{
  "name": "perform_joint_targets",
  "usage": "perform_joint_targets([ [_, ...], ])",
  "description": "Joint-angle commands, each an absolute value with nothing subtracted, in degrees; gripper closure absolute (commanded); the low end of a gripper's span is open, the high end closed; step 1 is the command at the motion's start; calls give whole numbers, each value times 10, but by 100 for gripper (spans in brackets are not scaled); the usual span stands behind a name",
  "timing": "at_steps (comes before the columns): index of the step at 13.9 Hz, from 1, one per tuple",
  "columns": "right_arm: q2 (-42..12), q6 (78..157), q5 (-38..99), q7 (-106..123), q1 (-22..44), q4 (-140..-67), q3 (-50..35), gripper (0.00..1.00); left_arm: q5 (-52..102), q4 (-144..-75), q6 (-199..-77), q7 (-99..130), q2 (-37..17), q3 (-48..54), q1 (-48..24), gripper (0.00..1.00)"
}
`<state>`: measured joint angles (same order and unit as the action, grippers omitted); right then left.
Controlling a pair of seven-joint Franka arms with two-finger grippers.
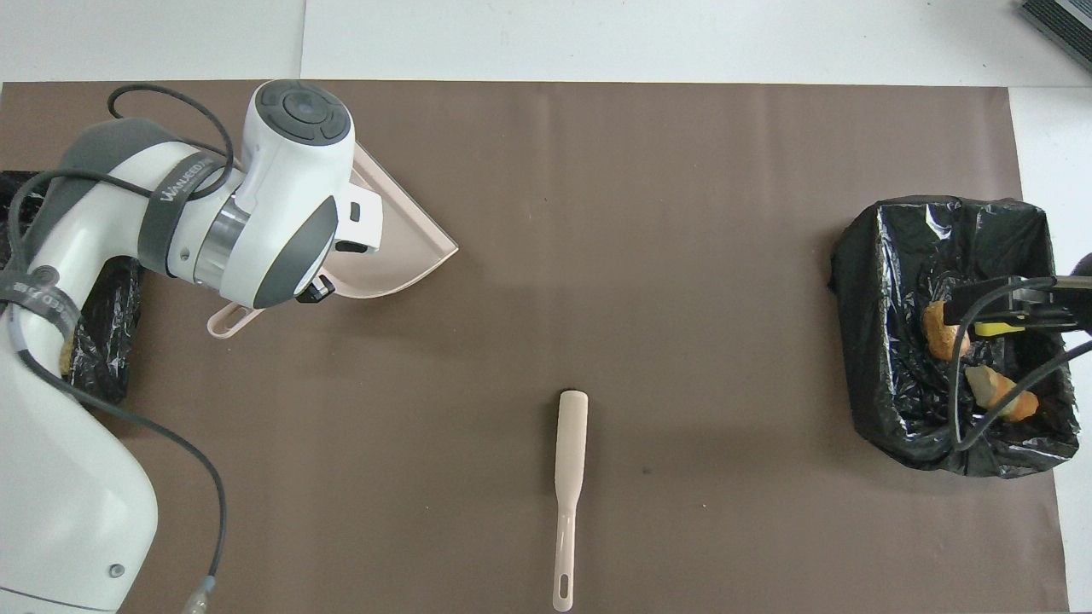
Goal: Sweep and dump trash in bin
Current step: 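Bring the dustpan back with the left gripper while the right gripper withdraws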
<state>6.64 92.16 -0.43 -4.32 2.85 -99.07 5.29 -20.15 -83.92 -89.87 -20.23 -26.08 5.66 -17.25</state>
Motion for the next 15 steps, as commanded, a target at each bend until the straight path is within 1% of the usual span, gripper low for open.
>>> perform_joint_targets([
  [1,71,915,-5,-29,43,-995,70,0,-146,-726,-833,-73,-333,43,-222,100],
  [2,71,916,-6,-28,44,-995,71,0,-128,-683,-818,-22,-363,42,-242,100],
  [3,70,916,-12,-16,43,-995,71,0,-107,-655,-813,21,-383,41,-251,100],
  [4,69,916,-14,14,40,-993,71,0,-84,-641,-815,65,-402,38,-264,100],
  [6,63,884,-7,42,24,-957,68,0,-58,-618,-819,147,-422,39,-286,100],
  [7,61,863,-9,44,23,-948,68,0,-40,-602,-820,170,-432,39,-300,100],
  [8,62,864,-7,54,22,-950,67,0,-11,-591,-823,211,-439,40,-302,100],
  [10,62,846,-7,55,25,-939,65,0,11,-589,-850,267,-441,41,-313,100],
  [12,61,794,-7,55,25,-903,65,0,27,-592,-882,307,-441,43,-323,100],
  [15,69,799,-5,53,28,-912,66,0,48,-596,-932,336,-439,42,-321,100],
])
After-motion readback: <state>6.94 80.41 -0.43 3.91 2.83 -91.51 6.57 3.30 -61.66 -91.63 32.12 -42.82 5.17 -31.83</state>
